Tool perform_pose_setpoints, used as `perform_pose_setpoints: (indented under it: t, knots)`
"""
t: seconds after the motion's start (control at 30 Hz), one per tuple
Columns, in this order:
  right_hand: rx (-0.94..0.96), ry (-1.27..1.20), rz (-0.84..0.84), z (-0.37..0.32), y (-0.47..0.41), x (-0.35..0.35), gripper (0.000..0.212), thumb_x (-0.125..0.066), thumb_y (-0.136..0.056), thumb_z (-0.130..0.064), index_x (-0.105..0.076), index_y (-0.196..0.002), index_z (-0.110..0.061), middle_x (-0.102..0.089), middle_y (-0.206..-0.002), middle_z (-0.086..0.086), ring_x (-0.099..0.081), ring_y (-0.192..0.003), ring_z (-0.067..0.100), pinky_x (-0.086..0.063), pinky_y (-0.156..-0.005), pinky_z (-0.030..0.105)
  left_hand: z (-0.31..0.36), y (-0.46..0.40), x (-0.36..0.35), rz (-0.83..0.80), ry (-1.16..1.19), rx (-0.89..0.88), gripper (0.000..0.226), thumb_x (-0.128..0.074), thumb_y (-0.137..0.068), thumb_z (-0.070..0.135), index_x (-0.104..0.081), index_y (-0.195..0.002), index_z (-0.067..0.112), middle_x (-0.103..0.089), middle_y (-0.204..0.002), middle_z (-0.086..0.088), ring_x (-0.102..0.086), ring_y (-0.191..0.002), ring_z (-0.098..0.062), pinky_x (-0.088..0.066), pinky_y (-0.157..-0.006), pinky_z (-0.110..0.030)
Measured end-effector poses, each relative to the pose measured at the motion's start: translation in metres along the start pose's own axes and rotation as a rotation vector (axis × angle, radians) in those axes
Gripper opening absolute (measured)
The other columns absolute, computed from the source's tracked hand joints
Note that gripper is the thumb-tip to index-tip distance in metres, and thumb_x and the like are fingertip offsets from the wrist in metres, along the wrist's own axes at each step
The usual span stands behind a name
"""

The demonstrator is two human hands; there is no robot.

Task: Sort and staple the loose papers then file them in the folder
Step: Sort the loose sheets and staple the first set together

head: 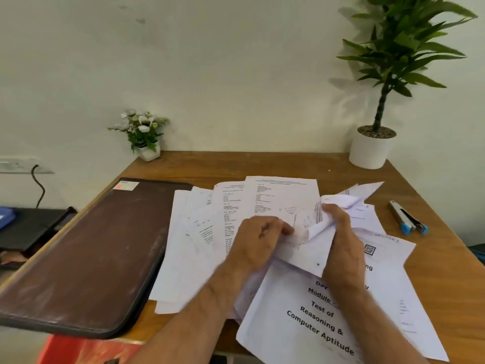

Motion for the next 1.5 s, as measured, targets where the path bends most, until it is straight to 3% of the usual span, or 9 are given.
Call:
perform_pose_setpoints:
  t: [0.17,0.33,0.67,0.8,0.93,1.07,1.17,1.37,1.5]
  knots:
    - [0.089,0.065,0.102,-0.006,0.002,-0.009,0.04,-0.061,-0.083,-0.001,-0.056,-0.107,-0.032,-0.055,-0.073,-0.012,-0.051,-0.06,0.011,-0.037,-0.061,0.029,-0.024,-0.012,0.038,0.205,-0.469,0.463,0.043,-0.065,-0.094,0.033,-0.058,-0.135,0.026,-0.063,-0.133,-0.001,-0.054,-0.124,-0.024,-0.045,-0.101,-0.039]
    - [0.086,0.115,0.041,-0.004,0.0,-0.02,0.037,-0.055,-0.087,-0.005,-0.064,-0.109,-0.033,-0.062,-0.095,-0.011,-0.057,-0.073,0.02,-0.043,-0.068,0.03,-0.045,-0.013,0.056,0.127,-0.605,0.709,0.075,-0.067,-0.082,0.067,-0.045,-0.137,0.019,-0.046,-0.144,-0.01,-0.037,-0.133,-0.03,-0.032,-0.109,-0.044]
    - [0.222,0.122,0.116,-0.001,0.0,-0.024,0.028,-0.064,-0.079,0.007,-0.069,-0.087,-0.019,-0.06,-0.084,-0.009,-0.059,-0.067,0.02,-0.039,-0.062,0.025,-0.028,-0.011,0.062,0.352,-0.14,0.477,0.058,-0.077,-0.09,0.036,-0.053,-0.14,0.019,-0.069,-0.126,-0.001,-0.065,-0.097,-0.018,-0.05,-0.088,-0.033]
    - [0.212,0.074,0.075,-0.01,0.001,-0.021,0.049,-0.063,-0.084,0.0,-0.053,-0.117,-0.035,-0.062,-0.082,-0.01,-0.062,-0.068,0.027,-0.046,-0.063,0.033,0.003,-0.009,0.032,0.131,-0.217,0.227,0.012,-0.065,-0.098,0.033,-0.069,-0.101,0.022,-0.068,-0.101,0.006,-0.06,-0.087,-0.008,-0.054,-0.081,-0.03]
    - [0.418,0.225,0.035,-0.016,0.008,-0.028,0.076,-0.069,-0.077,0.001,-0.046,-0.137,-0.039,-0.072,-0.098,0.001,-0.068,-0.075,0.033,-0.055,-0.063,0.039,0.018,0.0,0.008,-0.076,-0.151,0.206,0.017,-0.067,-0.092,0.039,-0.063,-0.084,0.025,-0.069,-0.092,0.009,-0.064,-0.085,-0.012,-0.051,-0.071,-0.029]
    - [0.438,0.3,0.009,-0.013,0.005,-0.031,0.055,-0.068,-0.078,-0.002,-0.058,-0.123,-0.033,-0.069,-0.094,0.0,-0.066,-0.071,0.034,-0.054,-0.053,0.038,0.02,0.007,0.011,-0.141,-0.002,0.184,0.027,-0.059,-0.093,0.042,-0.07,-0.074,0.027,-0.071,-0.076,0.013,-0.064,-0.075,-0.007,-0.051,-0.072,-0.03]
    - [0.347,0.298,0.01,-0.009,0.0,-0.03,0.038,-0.064,-0.078,-0.002,-0.064,-0.108,-0.025,-0.067,-0.094,-0.002,-0.065,-0.072,0.033,-0.054,-0.056,0.038,0.006,-0.003,0.032,0.025,-0.062,0.27,0.02,-0.058,-0.097,0.031,-0.077,-0.101,0.027,-0.075,-0.105,0.014,-0.066,-0.102,-0.006,-0.05,-0.09,-0.028]
    - [0.311,0.301,0.0,-0.006,-0.001,-0.032,0.032,-0.062,-0.081,-0.002,-0.072,-0.103,-0.022,-0.063,-0.089,-0.004,-0.063,-0.069,0.029,-0.054,-0.055,0.038,-0.046,0.003,0.07,0.054,-0.688,0.804,0.123,-0.065,-0.079,0.075,-0.003,-0.161,0.008,0.001,-0.163,-0.035,0.007,-0.152,-0.05,0.003,-0.124,-0.058]
    - [0.287,0.294,0.001,-0.003,-0.003,-0.031,0.031,-0.061,-0.082,-0.003,-0.073,-0.103,-0.024,-0.062,-0.089,-0.005,-0.061,-0.071,0.026,-0.053,-0.057,0.035,-0.053,0.002,0.065,0.073,-0.635,0.763,0.122,-0.061,-0.082,0.075,-0.001,-0.161,0.004,-0.01,-0.167,-0.022,-0.001,-0.156,-0.038,0.0,-0.125,-0.054]
Point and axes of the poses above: each hand's wrist, its own y-axis away from the middle knuckle, its own x-axis out of the back of the hand, z = x × y, the point moved 3 cm from there along -y, towards the middle knuckle
